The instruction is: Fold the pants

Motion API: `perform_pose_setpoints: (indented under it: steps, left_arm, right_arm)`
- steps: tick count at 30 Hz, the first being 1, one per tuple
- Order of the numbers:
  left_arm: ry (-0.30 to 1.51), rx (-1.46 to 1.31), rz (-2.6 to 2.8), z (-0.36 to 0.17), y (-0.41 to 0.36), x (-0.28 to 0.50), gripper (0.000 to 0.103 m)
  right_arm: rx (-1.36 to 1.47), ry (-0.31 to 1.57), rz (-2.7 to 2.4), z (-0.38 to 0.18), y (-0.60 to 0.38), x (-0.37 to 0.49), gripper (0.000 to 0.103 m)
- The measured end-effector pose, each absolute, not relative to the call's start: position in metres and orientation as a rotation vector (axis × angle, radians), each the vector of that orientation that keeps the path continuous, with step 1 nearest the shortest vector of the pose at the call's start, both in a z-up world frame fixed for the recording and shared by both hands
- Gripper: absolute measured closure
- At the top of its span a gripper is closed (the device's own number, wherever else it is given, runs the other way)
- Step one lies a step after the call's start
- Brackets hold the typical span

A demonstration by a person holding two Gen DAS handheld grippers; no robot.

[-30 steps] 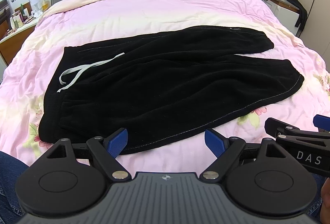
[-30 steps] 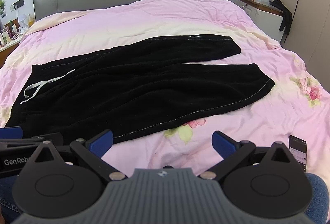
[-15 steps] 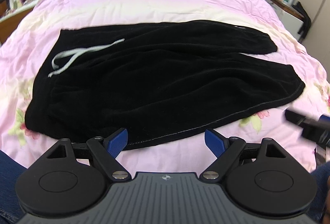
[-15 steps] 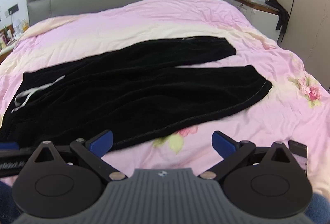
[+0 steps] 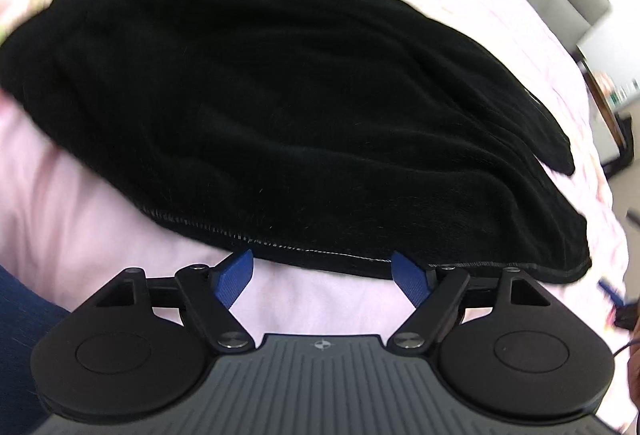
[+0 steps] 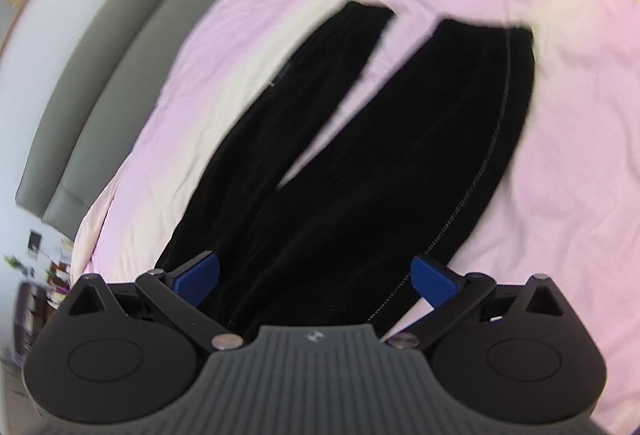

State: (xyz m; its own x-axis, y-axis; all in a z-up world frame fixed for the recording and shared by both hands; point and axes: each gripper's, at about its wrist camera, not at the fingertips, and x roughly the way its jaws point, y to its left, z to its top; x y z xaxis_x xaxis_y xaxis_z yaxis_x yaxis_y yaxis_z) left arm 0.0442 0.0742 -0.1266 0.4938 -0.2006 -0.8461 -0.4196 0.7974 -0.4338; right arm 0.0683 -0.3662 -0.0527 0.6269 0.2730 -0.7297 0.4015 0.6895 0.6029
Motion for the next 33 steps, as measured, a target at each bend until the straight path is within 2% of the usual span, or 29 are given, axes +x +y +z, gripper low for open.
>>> perform_pose_setpoints:
  steps: [5, 9, 13, 14, 15, 19, 20, 21, 23, 24, 25, 26, 27, 33]
  left_arm:
    - [1.044, -0.891, 0.231, -0.151, 0.096, 0.042, 0.011]
    - [1.009, -0.991, 0.281, -0.161, 0.111, 0.037, 0.020]
    - [0.928, -1.153, 0.314, -0.172, 0.132, 0.027, 0.022]
    - [0.902, -1.187, 0.318, -0.174, 0.137, 0.025, 0.024]
    - [0.871, -1.224, 0.320, -0.175, 0.142, 0.022, 0.030]
    - [0.746, -1.337, 0.319, -0.177, 0.155, 0.010, 0.033]
    - [0.741, -1.331, 0.312, -0.175, 0.154, 0.011, 0.034]
    - [0.741, -1.310, 0.306, -0.174, 0.154, 0.011, 0.040]
    - [0.747, -1.270, 0.301, -0.170, 0.158, 0.010, 0.055]
    - [0.750, -1.262, 0.297, -0.168, 0.161, 0.010, 0.066]
    - [0.742, -1.264, 0.286, -0.166, 0.164, 0.010, 0.071]
    - [0.736, -1.263, 0.275, -0.164, 0.157, 0.011, 0.073]
    - [0.724, -1.260, 0.258, -0.160, 0.160, 0.012, 0.075]
    - [0.610, -1.097, 0.128, -0.112, 0.157, 0.014, 0.082]
  right_arm:
    - [0.909, 0.919, -0.263, -0.077, -0.397, 0.087, 0.005]
    - [1.121, 0.918, -0.298, -0.107, -0.437, 0.101, 0.005]
    - [1.282, 0.883, -0.347, -0.139, -0.459, 0.096, 0.005]
    - [1.311, 0.881, -0.359, -0.145, -0.461, 0.095, 0.006]
    - [1.344, 0.873, -0.363, -0.149, -0.462, 0.094, 0.009]
    - [1.431, 0.788, -0.335, -0.156, -0.468, 0.097, 0.013]
    - [1.428, 0.768, -0.344, -0.155, -0.469, 0.098, 0.016]
    - [1.429, 0.748, -0.355, -0.157, -0.472, 0.099, 0.025]
    - [1.434, 0.730, -0.375, -0.163, -0.479, 0.104, 0.039]
    - [1.439, 0.741, -0.391, -0.167, -0.481, 0.106, 0.049]
    - [1.440, 0.758, -0.405, -0.172, -0.483, 0.108, 0.064]
    - [1.439, 0.774, -0.417, -0.175, -0.484, 0.108, 0.074]
    - [1.433, 0.785, -0.430, -0.176, -0.485, 0.106, 0.100]
    - [1.376, 0.557, -0.300, -0.134, -0.478, 0.103, 0.101]
